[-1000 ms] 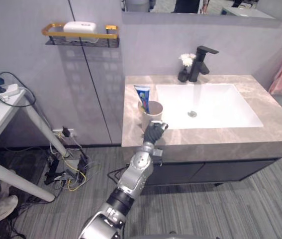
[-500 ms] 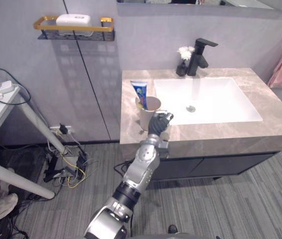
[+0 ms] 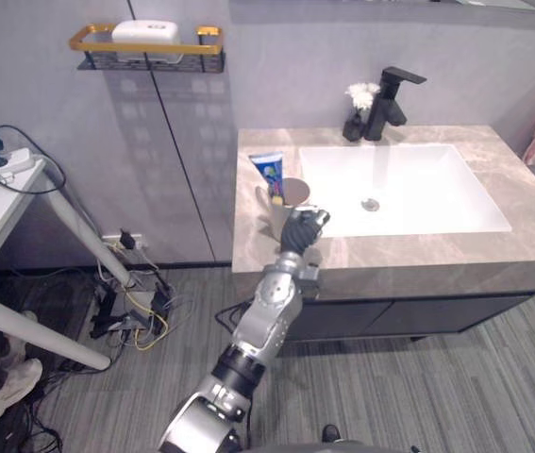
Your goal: Organize washtable
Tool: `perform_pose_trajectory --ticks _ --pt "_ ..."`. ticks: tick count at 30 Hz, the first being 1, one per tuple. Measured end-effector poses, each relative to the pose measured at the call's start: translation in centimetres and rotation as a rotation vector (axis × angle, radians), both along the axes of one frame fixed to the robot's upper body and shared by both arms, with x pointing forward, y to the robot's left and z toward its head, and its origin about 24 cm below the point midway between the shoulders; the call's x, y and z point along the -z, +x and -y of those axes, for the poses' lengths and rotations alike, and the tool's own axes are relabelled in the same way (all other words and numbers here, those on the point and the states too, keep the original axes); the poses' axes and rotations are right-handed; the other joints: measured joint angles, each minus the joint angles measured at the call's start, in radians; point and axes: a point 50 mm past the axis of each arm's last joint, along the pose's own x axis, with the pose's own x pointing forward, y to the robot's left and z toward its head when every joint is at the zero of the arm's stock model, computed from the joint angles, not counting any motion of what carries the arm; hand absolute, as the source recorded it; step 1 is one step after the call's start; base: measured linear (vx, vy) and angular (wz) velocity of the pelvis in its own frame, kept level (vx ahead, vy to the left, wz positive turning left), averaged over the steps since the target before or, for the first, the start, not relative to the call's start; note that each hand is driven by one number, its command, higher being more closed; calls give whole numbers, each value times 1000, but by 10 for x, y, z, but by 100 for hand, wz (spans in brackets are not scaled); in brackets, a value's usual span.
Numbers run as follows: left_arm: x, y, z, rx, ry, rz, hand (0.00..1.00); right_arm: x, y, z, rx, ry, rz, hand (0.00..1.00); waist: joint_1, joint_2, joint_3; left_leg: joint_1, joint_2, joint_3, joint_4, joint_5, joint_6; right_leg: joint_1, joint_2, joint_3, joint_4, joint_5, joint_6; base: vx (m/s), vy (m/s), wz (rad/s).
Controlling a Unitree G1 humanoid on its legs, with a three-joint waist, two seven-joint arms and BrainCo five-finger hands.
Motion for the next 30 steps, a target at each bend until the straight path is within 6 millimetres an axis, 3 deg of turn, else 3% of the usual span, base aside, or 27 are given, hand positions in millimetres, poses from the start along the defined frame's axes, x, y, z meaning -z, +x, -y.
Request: perform_pose_trajectory --ticks 4,7,19,30 --pt "33 -13 -16 -15 49 -91 100 0 2 0 -1 0 6 0 1 1 0 3 2 0 0 0 0 5 2 -3 -3 -1 -1 0 0 0" --pt "42 -19 -19 -10 61 -116 100 0 2 0 0 0 3 0 4 0 0 7 1 -1 0 0 0 9 1 -5 -3 -1 -1 0 0 0" --pt "58 -32 -16 34 106 -150 100 2 3 -1 -1 5 0 0 5 -4 -7 0 1 -19 -1 2 2 14 3 -27 -21 0 -1 -11 -7 3" --pt "57 -26 -16 0 243 -103 100 3 10 0 -2 7 18 0 1 -14 -8 -7 4 -11 0 8 1 19 7 -20 -47 26 -4 -20 -7 -2"
